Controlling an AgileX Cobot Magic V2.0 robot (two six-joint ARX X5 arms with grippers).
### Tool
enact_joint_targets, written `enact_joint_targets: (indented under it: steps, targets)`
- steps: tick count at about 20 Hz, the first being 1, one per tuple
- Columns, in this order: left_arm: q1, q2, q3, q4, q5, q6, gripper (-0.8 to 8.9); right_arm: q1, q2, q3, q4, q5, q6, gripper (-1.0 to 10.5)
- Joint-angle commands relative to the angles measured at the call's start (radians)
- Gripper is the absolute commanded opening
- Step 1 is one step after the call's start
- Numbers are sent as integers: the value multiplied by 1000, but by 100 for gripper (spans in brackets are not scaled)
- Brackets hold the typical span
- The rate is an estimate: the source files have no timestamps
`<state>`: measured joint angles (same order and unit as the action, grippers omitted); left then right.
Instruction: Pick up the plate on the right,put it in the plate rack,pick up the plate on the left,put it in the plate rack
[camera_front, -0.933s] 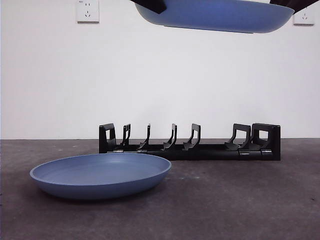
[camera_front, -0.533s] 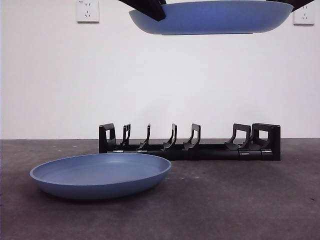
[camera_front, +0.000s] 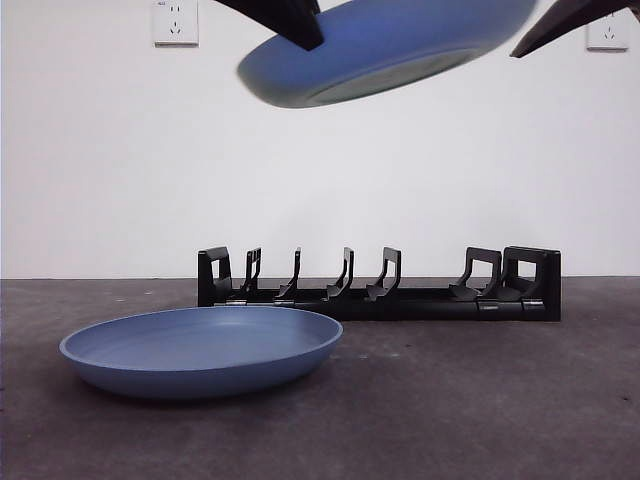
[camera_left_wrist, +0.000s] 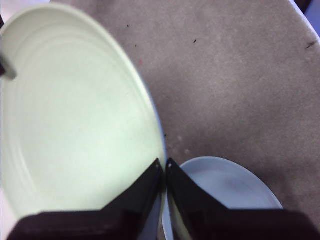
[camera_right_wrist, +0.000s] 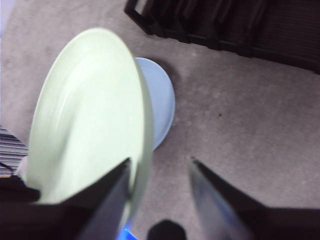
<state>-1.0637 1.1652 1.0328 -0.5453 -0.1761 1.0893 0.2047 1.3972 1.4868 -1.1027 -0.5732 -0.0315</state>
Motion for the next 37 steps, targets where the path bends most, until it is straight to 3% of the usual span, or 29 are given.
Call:
enact_joint_targets:
  steps: [1, 7, 10, 13, 16, 23, 27, 32, 37]
  targets:
    - [2, -2, 4, 7, -7, -56, -8, -2, -2, 17, 13, -32, 5, 387]
    - [15, -2, 4, 9, 48, -168, -8, -3, -26, 158, 55, -22, 32, 387]
    - [70, -2, 4, 51, 143, -303, -8, -3, -71, 285, 63, 90, 40, 384]
    - [161, -2, 4, 190, 273, -465, -8, -3, -135, 357, 63, 230, 51, 382]
    - [276, -2, 4, 351, 402, -658, -8, -3, -200, 360, 17, 287, 45, 380]
    - [455, 35, 4, 626, 598, -991, -8, -2, -223, 360, -154, 293, -3, 378]
    - [542, 98, 4, 773, 689, -1175, -8, -2, -216, 349, -213, 251, -8, 378]
    - [600, 191, 4, 888, 700, -1288, -8, -2, -216, 327, -268, 210, -27, 378]
    - [642, 312, 4, 972, 719, -1335, -8, -2, -217, 312, -274, 174, -27, 378]
